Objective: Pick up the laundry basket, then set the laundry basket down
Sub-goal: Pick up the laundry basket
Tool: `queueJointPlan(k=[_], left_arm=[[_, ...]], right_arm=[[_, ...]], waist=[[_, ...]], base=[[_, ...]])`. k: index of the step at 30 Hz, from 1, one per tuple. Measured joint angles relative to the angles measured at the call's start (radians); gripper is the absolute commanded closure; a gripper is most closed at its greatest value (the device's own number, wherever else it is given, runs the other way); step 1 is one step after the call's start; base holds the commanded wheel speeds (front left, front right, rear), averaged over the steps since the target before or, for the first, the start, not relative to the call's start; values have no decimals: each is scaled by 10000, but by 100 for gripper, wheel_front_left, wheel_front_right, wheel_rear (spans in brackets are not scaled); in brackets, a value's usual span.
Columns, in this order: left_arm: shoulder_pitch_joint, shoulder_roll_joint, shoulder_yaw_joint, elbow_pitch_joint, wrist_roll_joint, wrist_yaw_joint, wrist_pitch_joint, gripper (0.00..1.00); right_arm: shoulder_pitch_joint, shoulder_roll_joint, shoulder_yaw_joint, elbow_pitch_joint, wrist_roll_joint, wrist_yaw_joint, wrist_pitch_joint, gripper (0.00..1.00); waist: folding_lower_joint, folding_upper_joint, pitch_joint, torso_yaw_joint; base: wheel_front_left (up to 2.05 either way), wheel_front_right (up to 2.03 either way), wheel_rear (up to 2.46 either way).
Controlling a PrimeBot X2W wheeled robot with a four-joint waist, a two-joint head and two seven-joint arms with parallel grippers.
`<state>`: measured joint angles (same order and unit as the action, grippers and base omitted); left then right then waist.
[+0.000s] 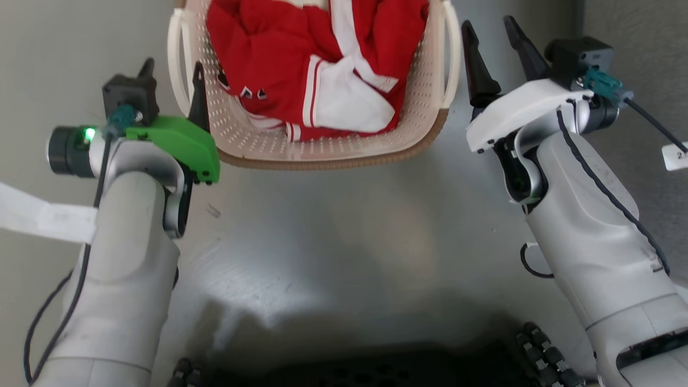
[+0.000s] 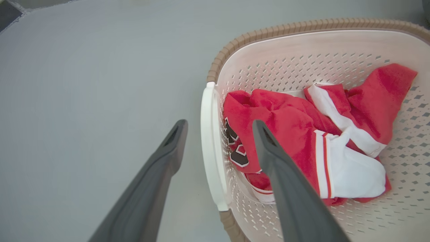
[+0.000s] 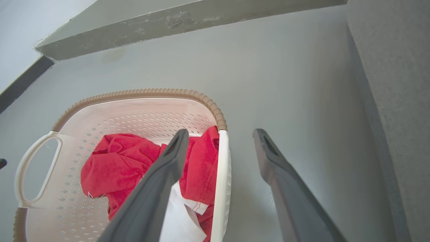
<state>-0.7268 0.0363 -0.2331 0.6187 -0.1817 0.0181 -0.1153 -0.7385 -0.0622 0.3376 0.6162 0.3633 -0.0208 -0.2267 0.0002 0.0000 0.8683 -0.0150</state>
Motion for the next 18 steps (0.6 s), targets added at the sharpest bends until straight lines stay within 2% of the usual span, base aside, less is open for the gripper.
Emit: queueJointPlan(k=[18], left_arm=[[-1108,-35,69,1668,-2,-56,0,0]], right_arm=[[-1085,-29,1122,1273,629,56,-13,0]], waist=[[-1,0,1231,126]], base=[[0,0,0]])
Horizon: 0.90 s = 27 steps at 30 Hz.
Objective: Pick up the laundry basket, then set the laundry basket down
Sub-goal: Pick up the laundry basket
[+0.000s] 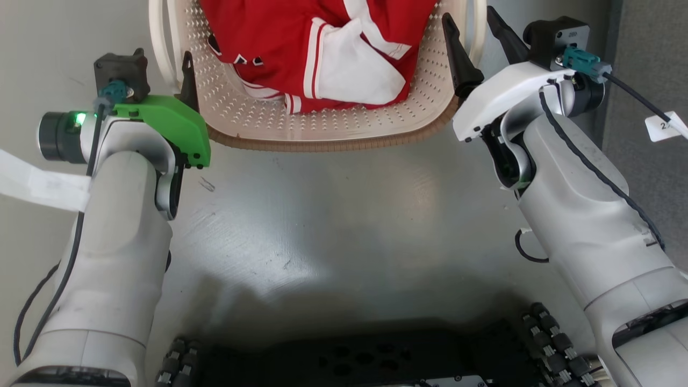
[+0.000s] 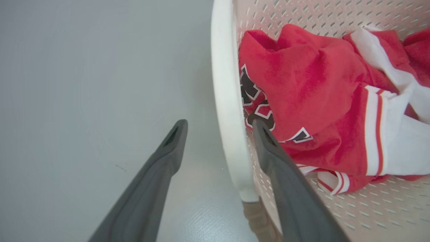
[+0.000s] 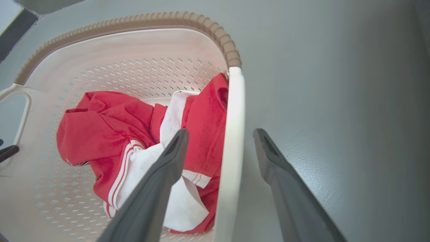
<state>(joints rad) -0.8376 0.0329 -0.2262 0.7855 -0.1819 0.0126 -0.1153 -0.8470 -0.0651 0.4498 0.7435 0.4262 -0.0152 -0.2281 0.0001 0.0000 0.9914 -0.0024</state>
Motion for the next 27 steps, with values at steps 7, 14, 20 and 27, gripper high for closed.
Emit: queueJointPlan(k=[7,14,20,27], left_arm=[[-353,-23,-13,527,0,-50,-98,0],[-624,-79,-35,1028,-23,-221,-180,0],[-891,-111,-44,1406,-203,-395,-188,47],[-1046,-313,-96,1847,-472,-711,-242,100]], right_arm=[[-215,-4,274,499,278,-38,0,0],[-309,-8,591,848,696,-38,13,0],[-539,-12,871,1043,945,-38,61,37],[-724,127,1319,1494,1229,-140,90,100]], waist=[[0,0,316,5],[0,0,379,11],[-1,0,419,15],[0,0,374,22]], base=[[0,0,0],[0,0,0],[0,0,0],[0,0,0]])
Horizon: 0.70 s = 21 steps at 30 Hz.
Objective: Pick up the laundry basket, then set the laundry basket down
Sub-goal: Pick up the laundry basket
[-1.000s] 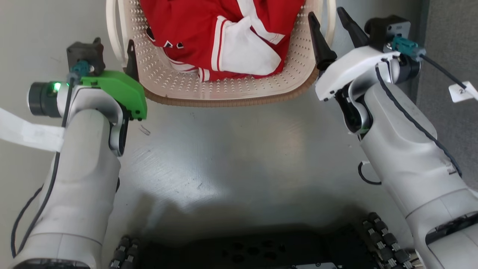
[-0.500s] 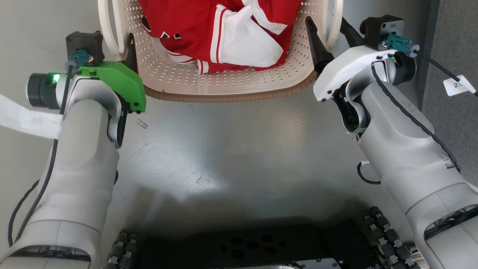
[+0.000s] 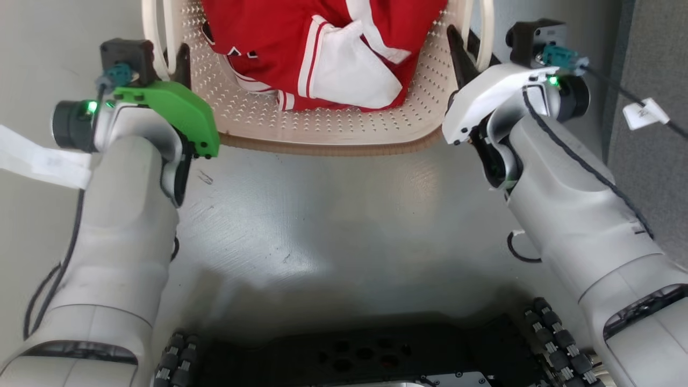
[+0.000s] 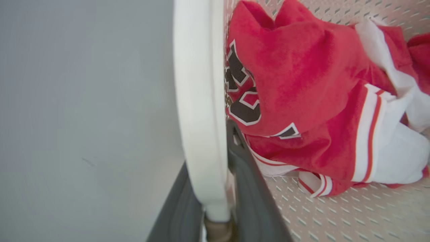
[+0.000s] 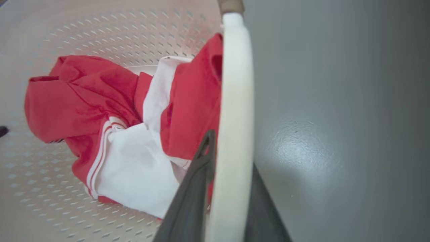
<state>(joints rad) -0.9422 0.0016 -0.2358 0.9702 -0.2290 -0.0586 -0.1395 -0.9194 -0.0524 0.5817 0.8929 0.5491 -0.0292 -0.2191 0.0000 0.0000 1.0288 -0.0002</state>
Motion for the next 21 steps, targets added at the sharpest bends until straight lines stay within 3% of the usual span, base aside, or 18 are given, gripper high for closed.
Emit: queueJointPlan(k=[21], left_arm=[[606,-205,-305,1331,-499,-205,-510,100]], right_arm=[[423,178,568,1145,633,27,-90,100]], waist=[[0,0,-1557,-37]], base=[[0,0,0]])
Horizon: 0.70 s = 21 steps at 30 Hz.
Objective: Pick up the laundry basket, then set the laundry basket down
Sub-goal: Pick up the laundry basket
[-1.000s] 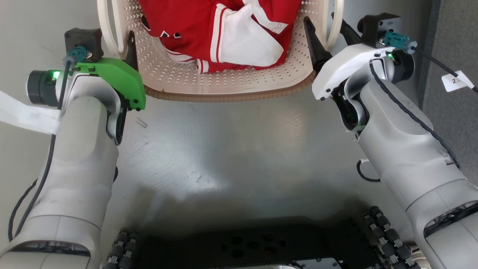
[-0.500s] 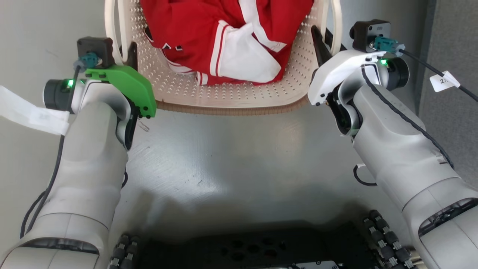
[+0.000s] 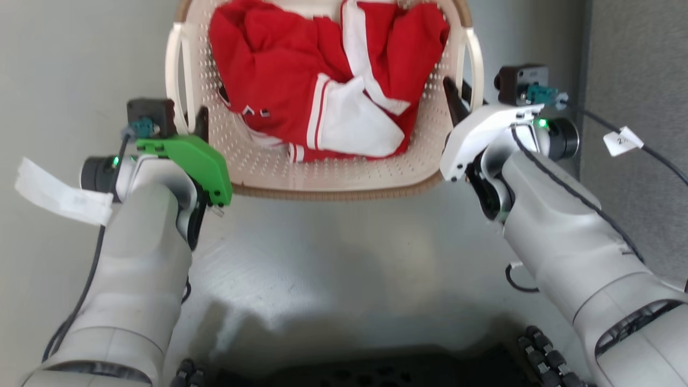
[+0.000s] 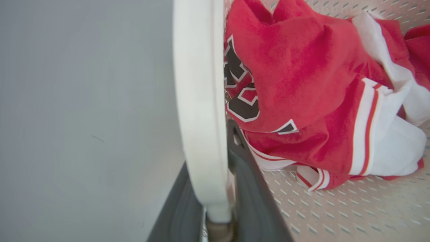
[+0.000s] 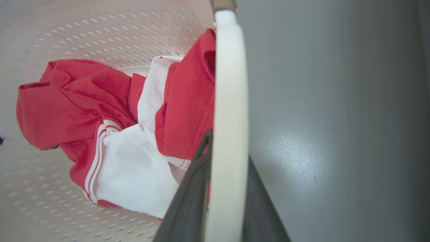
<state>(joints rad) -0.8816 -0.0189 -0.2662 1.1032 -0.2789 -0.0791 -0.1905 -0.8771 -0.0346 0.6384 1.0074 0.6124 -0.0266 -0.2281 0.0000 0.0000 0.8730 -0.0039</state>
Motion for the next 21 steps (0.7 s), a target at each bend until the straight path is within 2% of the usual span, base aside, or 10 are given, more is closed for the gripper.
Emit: queueJointPlan(k=[12,21], left_arm=[[823,-81,-307,631,-224,-56,-81,100],[1708,-203,-493,1365,-633,-146,562,100]], right_arm=[[877,105,362,543,464,326,8,100],[1849,199,746,855,1093,698,765,100]], waist=[[0,0,-1340,-54],[-1,0,-2484,-113]], base=[[0,0,0],[0,0,0]])
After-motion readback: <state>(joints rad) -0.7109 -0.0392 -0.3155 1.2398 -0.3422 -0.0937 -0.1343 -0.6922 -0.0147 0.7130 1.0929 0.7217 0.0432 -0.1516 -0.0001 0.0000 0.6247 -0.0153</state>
